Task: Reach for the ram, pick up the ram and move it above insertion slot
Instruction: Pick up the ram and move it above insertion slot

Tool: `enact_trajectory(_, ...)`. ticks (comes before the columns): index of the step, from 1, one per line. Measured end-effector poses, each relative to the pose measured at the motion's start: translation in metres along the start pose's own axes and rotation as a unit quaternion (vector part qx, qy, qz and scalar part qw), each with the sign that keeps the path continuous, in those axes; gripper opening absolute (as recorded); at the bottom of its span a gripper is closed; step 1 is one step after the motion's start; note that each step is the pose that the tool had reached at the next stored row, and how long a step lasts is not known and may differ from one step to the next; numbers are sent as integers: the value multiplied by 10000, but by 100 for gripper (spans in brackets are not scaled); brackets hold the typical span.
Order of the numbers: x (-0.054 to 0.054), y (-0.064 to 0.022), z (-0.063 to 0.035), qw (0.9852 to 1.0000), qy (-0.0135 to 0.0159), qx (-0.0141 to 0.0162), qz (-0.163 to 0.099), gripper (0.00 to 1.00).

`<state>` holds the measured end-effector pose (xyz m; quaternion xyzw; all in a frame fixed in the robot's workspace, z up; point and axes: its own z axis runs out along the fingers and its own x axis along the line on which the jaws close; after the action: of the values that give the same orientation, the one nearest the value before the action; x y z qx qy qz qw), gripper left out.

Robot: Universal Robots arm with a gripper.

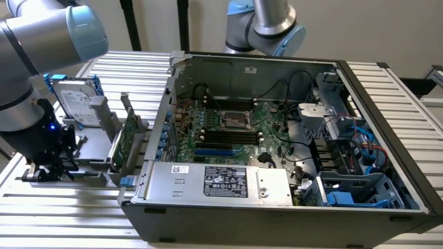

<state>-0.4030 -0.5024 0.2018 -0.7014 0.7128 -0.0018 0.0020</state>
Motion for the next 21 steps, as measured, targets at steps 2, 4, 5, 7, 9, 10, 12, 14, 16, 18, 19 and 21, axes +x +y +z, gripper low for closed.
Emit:
enact_trajectory(2, 0, 5, 16, 10000, -1, 1, 0, 31)
enact_trajectory(4, 0, 8, 28, 10000, -1, 1, -1, 31)
enact_trajectory(5, 0, 10, 32, 10000, -2, 0, -1, 31)
enact_trajectory(7, 0, 11, 36, 10000, -4, 0, 0, 31)
enact_trajectory(9, 0, 11, 37, 10000, -6, 0, 0, 22)
enact_trajectory(10, -1, 11, 38, 10000, -9, 0, 0, 16)
enact_trajectory(12, -1, 12, 37, 10000, -12, 1, 1, 13)
enact_trajectory(14, 0, 11, 37, 10000, -12, 0, 0, 13)
enact_trajectory(16, 0, 11, 37, 10000, -13, 0, 0, 13)
enact_trajectory(18, 0, 11, 38, 10000, -12, 1, 0, 13)
enact_trajectory(19, 0, 11, 37, 10000, -13, 0, 0, 13)
enact_trajectory(21, 0, 11, 37, 10000, -13, 0, 0, 13)
